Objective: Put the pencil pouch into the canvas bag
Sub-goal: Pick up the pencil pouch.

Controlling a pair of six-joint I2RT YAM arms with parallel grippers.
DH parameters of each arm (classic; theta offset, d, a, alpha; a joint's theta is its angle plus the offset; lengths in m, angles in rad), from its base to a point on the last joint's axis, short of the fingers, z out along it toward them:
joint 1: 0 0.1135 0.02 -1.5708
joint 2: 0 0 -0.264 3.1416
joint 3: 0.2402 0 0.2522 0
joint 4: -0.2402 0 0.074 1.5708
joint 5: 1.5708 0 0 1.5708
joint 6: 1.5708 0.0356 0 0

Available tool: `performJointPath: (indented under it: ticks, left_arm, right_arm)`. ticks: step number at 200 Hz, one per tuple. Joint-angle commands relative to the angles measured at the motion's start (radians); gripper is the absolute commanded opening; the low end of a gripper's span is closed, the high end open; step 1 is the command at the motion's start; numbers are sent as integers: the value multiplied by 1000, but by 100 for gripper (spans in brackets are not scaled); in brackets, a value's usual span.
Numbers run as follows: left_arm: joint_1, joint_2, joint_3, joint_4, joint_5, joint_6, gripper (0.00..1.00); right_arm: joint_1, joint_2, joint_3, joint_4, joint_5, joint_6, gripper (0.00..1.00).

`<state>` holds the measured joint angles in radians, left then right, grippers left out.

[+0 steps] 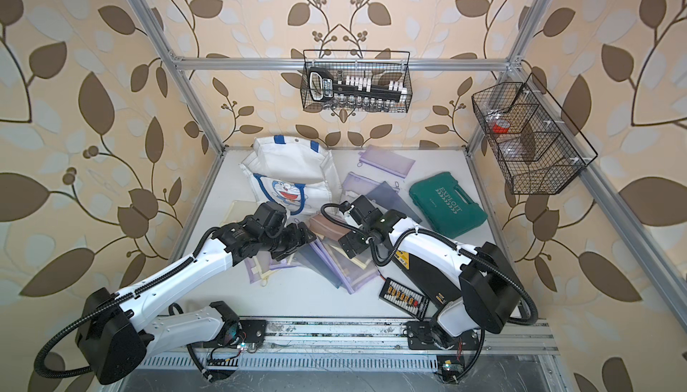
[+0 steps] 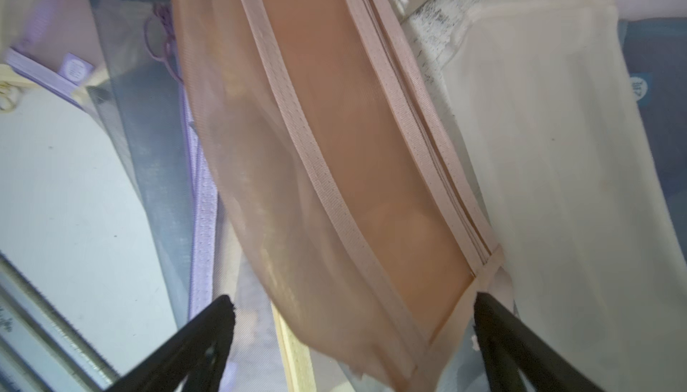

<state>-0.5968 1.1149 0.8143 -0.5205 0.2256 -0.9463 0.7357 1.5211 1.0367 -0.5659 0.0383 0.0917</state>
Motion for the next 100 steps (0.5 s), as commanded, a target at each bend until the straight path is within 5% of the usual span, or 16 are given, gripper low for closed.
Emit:
performJointPath:
  ticks: [1, 42, 71, 100]
  left_arm:
    - [-8, -49, -13, -21, -32, -16, 82]
    - [-8, -108, -41, -48, -57, -21, 81]
    - [-8, -138, -61, -52, -63, -29, 78]
    - [-8, -143, -51, -60, -70, -18, 74]
  right_arm:
    - [13, 50, 51, 1, 96, -50, 95]
    - [31, 71, 66, -10, 132, -76, 70]
    - [32, 61, 49, -8, 148, -81, 41]
    - [39, 20, 40, -10, 149, -85, 23]
